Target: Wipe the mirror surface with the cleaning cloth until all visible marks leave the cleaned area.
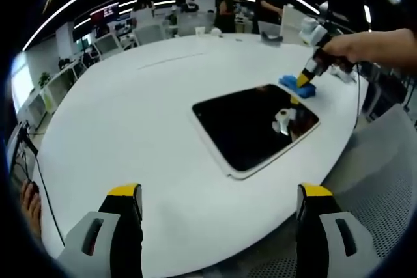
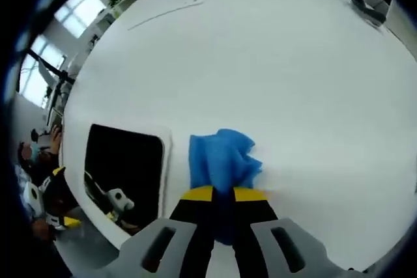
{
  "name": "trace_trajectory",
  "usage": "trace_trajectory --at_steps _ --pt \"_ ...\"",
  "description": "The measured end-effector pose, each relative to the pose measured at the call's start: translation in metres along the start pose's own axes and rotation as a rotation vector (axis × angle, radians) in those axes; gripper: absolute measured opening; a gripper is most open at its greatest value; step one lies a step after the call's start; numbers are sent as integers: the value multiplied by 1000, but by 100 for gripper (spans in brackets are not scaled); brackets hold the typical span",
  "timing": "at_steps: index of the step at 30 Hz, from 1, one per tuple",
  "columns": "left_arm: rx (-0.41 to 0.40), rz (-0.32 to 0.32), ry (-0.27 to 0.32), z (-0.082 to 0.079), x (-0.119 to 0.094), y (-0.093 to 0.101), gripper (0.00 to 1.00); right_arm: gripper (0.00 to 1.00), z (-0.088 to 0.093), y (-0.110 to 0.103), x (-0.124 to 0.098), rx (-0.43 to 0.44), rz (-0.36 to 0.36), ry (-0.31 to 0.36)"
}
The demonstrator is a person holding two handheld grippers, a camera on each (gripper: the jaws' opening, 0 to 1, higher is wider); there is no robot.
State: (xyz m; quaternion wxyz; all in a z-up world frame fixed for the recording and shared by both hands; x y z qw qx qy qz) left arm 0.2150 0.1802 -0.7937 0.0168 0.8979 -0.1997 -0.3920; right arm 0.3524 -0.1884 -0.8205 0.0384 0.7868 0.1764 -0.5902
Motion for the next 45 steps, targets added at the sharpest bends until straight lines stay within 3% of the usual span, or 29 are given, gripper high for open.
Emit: trace_trajectory --at_steps 2,4,7,12,21,45 --pt "-7 -2 8 -1 -1 0 99 3 -1 2 2 -10 -1 -3" --pt "-6 -12 -1 0 -1 -1 99 4 -1 2 3 -72 -4 19" --pt "-15 -12 0 0 -1 -2 99 3 0 1 2 22 9 2" --pt "-8 -4 4 0 -1 0 99 3 -2 2 -3 94 2 -1" --pt "-4 1 3 0 -1 0 99 3 -8 2 -21 107 -2 13" --pt "-11 2 13 -1 -2 0 99 3 -12 -17 -23 101 -23 10"
Point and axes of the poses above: the point that each gripper's makers call its tool centre point, and the gripper's own axes: x roughly forward along the fingers, y roughly to its right, z roughly out of its underside, the point moved 5 cm from there along -x, roughly backward along the fingers, and after that the axes turned 12 degrees about -x, right-handed, at the moved point
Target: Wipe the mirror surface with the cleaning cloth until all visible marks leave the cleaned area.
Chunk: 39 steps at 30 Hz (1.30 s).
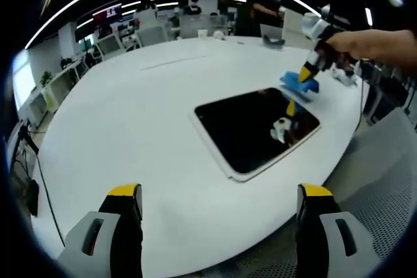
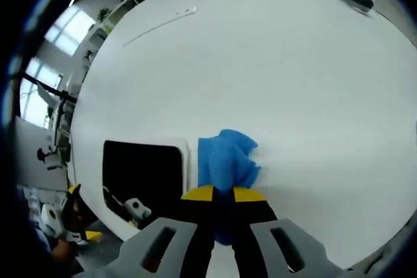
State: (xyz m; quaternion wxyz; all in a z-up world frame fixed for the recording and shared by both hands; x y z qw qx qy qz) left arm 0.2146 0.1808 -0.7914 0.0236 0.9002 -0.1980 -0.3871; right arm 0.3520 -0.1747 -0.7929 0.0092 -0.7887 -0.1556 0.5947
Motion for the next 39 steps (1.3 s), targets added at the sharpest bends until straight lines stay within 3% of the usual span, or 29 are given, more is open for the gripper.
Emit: trace_trajectory --at_steps 19,39 --pt "-6 1 11 -1 0 0 99 3 -15 -26 16 -28 -37 7" --pt "-3 9 7 -1 1 1 99 3 -13 -55 36 -63 -45 -23"
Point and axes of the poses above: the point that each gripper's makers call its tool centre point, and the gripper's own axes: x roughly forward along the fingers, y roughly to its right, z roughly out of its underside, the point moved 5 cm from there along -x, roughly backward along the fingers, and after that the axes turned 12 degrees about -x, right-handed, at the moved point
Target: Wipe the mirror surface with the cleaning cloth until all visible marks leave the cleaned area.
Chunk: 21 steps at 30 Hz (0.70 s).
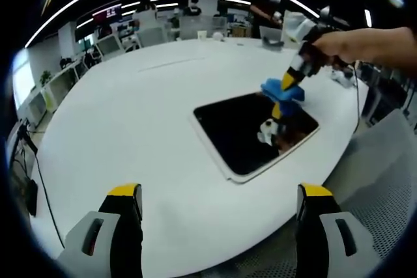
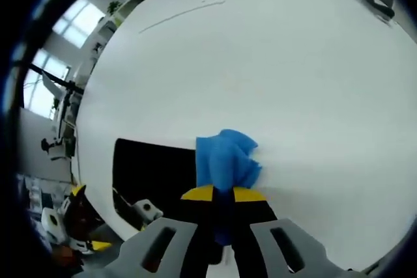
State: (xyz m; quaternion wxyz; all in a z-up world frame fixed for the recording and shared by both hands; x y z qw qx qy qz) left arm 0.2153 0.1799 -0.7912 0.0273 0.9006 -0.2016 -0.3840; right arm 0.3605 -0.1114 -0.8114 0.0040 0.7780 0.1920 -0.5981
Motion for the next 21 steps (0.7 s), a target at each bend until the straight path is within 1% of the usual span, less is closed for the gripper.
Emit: trace_trajectory --at_steps 1,9,15,21 --pt "0 0 1 0 0 0 99 3 1 -1 2 -14 9 -6" --pt "-5 1 6 -1 0 0 99 3 -2 -1 4 -18 20 -11" --pt "0 1 6 -1 0 0 99 3 -4 -11 6 -24 13 -8" --pt "0 2 7 -1 0 0 99 3 -6 -16 7 -19 7 -9"
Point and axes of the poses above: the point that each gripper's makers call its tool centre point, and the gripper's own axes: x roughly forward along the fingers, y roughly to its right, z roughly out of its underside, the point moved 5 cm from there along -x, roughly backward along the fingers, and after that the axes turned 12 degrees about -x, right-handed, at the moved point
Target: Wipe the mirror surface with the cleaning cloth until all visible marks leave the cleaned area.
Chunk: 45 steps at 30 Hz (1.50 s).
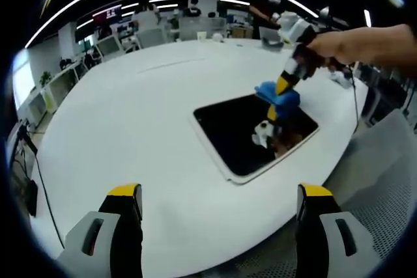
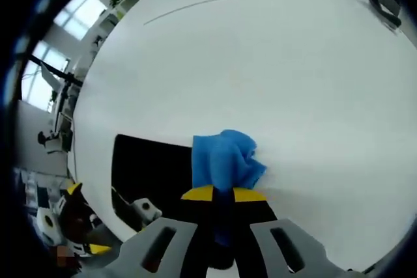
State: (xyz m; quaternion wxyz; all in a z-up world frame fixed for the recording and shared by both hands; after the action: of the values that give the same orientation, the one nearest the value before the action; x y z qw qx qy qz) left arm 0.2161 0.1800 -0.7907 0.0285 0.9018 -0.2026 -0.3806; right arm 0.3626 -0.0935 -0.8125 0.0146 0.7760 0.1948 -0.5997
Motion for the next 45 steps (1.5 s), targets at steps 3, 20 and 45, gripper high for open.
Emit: trace_trajectory --at_steps 3,20,45 --pt "2 1 -1 0 0 0 99 3 -2 -2 2 0 -2 0" --pt "13 16 -4 0 1 2 99 3 -13 -25 9 -24 -2 -9" --pt "13 25 10 -1 0 3 99 3 -31 -65 23 -67 -32 -21"
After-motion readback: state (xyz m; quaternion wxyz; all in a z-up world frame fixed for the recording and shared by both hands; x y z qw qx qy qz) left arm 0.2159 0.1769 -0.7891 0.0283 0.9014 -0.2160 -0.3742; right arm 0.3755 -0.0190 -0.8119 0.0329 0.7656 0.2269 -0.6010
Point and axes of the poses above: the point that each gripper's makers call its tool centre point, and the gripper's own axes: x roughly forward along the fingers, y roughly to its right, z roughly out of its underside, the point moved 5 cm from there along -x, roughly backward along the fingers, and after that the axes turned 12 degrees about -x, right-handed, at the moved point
